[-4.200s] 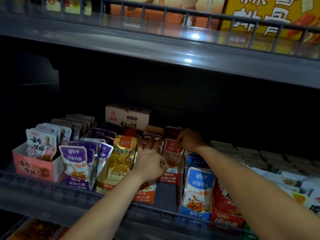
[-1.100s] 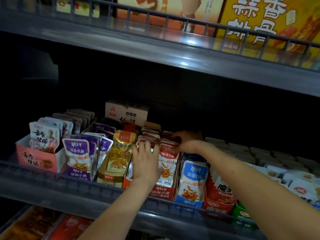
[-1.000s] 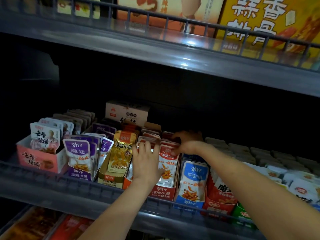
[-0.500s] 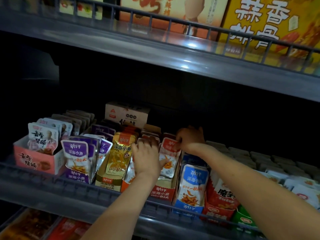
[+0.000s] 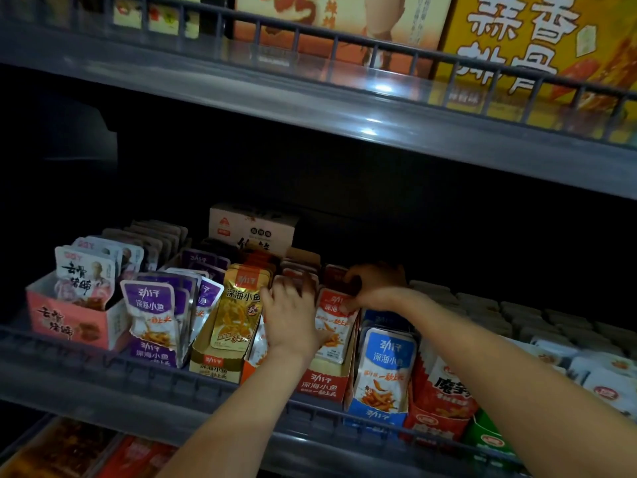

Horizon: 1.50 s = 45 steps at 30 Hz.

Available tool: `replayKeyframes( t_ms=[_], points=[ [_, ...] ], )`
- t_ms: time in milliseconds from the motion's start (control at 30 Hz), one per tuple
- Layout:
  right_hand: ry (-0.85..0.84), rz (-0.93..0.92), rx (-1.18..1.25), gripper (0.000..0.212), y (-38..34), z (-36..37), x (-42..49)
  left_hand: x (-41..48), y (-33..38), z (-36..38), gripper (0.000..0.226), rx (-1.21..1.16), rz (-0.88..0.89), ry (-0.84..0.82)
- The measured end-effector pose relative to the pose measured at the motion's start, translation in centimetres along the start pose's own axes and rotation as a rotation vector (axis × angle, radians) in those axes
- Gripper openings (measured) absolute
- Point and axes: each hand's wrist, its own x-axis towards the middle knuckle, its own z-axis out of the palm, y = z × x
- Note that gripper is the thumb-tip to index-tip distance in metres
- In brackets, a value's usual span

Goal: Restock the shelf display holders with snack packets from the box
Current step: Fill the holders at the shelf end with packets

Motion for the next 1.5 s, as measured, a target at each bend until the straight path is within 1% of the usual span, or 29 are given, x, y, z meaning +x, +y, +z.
replayKeyframes(
  t_ms=[167,267,433,567,667,733,833,900,933,1033,1200,1333,1400,1500],
  points=[
    [0.062,0.003,0.054,0.039,0.2,-0.1,0.4,-0.1,-0.4,0.0,0.085,-0.077,-0.016,0.029],
    [0.041,0.002,0.025,0.043,-0.1,0.0,0.2,-0.2,-0.5,0.1,0.083,-0.079,-0.017,0.046],
    [0.024,-0.01,0.018,0.042,-0.3,-0.1,0.0,-0.3,-0.4,0.0,0.085,-0.06,-0.017,0.054],
    [-0.012,-0.021,-0.148,0.052,-0.7,0.2,-0.1,-0.2,-0.4,-0.2,0.092,-0.05,0.031,-0.009],
    [-0.019,-0.031,-0.205,0.051,-0.8,0.4,0.2,-0.1,-0.5,-0.3,0.099,0.024,0.086,-0.071],
    [-0.019,-0.037,-0.182,0.045,-0.8,0.2,0.1,-0.1,-0.5,-0.2,0.096,0.005,0.073,-0.063],
    [0.034,-0.047,-0.1,0.025,-0.4,-0.3,0.1,-0.3,-0.2,0.0,0.09,-0.071,0.008,0.016],
    [0.054,-0.046,-0.087,0.021,-0.3,-0.4,0.0,-0.4,0.2,0.0,0.09,-0.083,-0.017,0.03],
    [0.043,-0.042,-0.094,0.023,-0.3,-0.4,-0.1,-0.4,0.4,-0.1,0.092,-0.07,-0.016,0.021],
    [0.001,-0.022,-0.115,0.04,-0.5,-0.3,-0.4,-0.3,0.4,-0.2,0.094,-0.046,-0.001,-0.004],
    [-0.024,-0.009,-0.066,0.048,-0.4,-0.4,-0.5,-0.3,-0.6,0.0,0.083,-0.161,0.022,-0.001],
    [-0.048,0.008,-0.048,0.051,-0.4,-0.5,-0.6,-0.4,-1.1,0.3,0.068,-0.262,0.019,0.069],
    [-0.041,0.025,-0.029,0.05,-0.5,-0.7,-0.6,-0.3,-1.2,0.4,0.059,-0.292,-0.009,0.092],
    [-0.004,0.046,0.01,0.041,-0.6,-0.7,-0.6,0.2,-1.1,0.2,0.048,-0.288,-0.069,0.091]
  ],
)
